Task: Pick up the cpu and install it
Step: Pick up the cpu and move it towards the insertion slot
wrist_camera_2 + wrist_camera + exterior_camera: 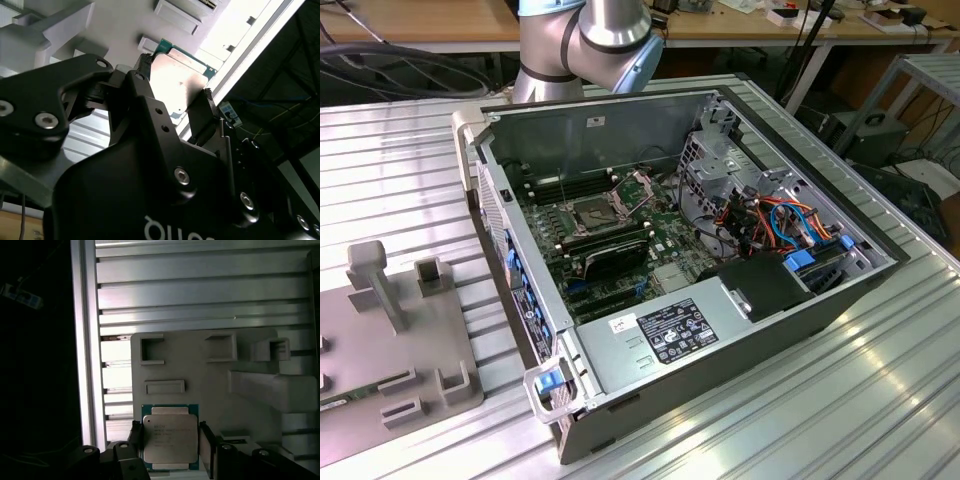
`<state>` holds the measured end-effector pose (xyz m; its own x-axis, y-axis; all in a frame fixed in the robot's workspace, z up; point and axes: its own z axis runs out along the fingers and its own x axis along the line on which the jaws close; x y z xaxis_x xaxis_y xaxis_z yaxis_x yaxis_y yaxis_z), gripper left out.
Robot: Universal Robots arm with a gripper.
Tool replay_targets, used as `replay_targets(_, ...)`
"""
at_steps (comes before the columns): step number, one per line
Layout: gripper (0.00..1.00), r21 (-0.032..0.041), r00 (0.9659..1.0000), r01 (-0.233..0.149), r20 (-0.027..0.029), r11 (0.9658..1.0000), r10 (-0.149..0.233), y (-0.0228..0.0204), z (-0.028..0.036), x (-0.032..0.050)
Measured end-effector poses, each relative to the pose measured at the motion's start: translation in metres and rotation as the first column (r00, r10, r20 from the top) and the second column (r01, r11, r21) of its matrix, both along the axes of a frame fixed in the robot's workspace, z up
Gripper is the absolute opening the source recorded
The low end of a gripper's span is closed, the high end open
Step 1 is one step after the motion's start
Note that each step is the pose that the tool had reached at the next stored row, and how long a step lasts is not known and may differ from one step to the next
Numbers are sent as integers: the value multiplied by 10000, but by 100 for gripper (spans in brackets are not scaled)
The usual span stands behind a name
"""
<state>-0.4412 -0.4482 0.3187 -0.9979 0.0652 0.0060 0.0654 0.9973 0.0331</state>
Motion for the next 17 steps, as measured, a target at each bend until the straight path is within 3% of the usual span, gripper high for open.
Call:
replay_targets(11,55,0,10000,-1,0,10000,1,2,137,0)
replay_targets(17,55,0,10000,0,0,10000,0,2,250,0)
